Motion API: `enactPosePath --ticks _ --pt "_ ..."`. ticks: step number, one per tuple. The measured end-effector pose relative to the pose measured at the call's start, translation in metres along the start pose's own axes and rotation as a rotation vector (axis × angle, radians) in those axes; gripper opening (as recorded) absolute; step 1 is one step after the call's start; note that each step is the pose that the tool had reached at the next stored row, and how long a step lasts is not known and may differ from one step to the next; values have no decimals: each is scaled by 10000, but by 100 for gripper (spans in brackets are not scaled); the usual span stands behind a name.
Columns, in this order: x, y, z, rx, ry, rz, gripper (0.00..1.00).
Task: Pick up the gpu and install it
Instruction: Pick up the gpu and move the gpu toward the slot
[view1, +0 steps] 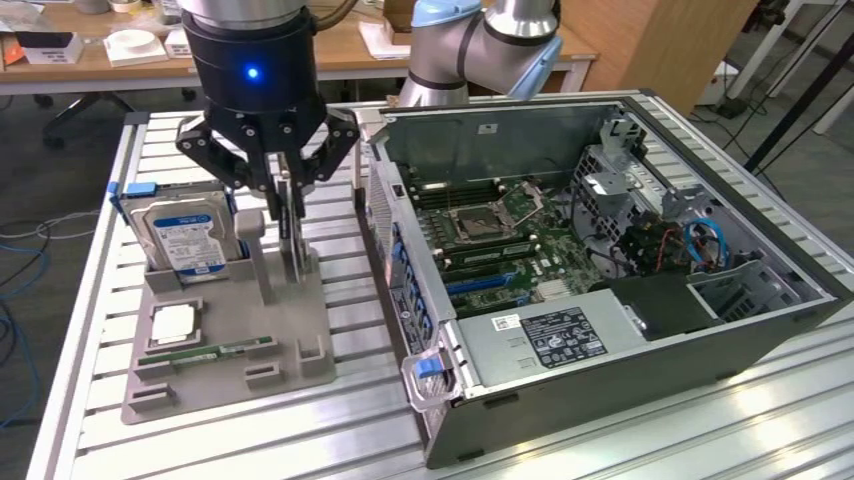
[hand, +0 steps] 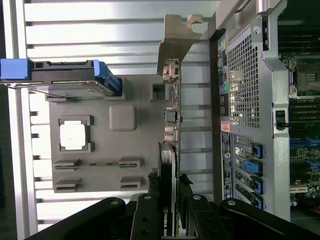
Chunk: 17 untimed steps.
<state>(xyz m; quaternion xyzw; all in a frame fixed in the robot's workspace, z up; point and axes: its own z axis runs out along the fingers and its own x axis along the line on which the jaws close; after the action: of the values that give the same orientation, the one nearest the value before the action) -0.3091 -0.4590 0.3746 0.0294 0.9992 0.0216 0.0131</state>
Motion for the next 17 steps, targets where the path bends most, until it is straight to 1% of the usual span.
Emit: enactPosePath --ticks 6,17 --pt "-1 3 -55 -1 1 0 26" --pt "-4 8 -183 0 0 0 26"
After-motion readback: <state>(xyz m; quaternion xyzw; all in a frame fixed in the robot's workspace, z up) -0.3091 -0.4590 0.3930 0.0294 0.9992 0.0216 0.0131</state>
